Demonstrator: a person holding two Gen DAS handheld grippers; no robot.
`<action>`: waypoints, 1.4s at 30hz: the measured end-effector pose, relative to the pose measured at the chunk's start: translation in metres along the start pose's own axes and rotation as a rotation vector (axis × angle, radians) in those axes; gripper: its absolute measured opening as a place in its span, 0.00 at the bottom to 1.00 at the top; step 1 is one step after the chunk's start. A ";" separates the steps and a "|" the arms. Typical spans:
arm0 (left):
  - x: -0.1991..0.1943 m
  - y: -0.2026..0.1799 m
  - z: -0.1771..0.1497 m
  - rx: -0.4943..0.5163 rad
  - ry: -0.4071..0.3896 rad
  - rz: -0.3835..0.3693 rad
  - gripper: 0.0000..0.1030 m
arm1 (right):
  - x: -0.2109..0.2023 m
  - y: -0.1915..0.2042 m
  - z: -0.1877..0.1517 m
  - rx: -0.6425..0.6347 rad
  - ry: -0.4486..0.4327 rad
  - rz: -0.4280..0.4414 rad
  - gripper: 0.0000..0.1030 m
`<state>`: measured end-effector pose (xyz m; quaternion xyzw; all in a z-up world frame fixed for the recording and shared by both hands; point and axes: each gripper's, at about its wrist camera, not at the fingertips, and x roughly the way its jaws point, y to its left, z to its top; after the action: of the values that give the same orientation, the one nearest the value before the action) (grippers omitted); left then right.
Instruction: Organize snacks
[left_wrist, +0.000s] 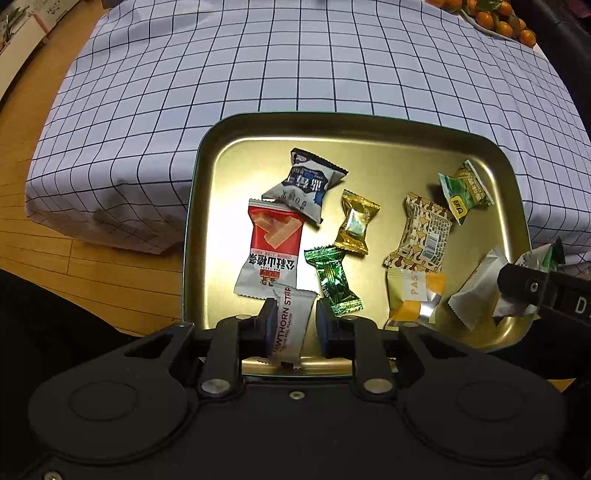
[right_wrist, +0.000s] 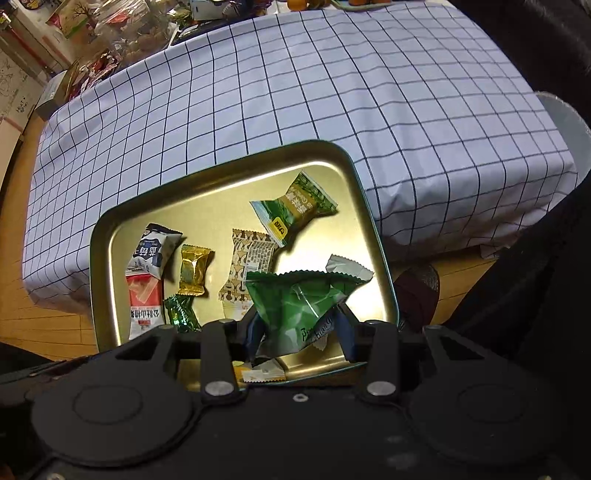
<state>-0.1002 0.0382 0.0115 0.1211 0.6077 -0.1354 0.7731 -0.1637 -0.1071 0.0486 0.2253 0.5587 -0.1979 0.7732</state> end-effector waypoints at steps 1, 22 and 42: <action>-0.003 0.001 0.001 0.000 -0.011 0.001 0.30 | -0.002 0.001 0.001 -0.005 -0.017 0.001 0.43; -0.010 0.001 -0.003 0.022 -0.052 0.031 0.34 | -0.005 0.004 -0.006 -0.072 -0.008 0.017 0.44; -0.005 0.007 -0.020 0.020 -0.018 0.039 0.34 | 0.003 0.003 -0.022 -0.121 0.052 0.001 0.44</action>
<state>-0.1171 0.0519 0.0115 0.1393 0.5967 -0.1275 0.7800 -0.1777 -0.0923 0.0399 0.1836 0.5896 -0.1573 0.7707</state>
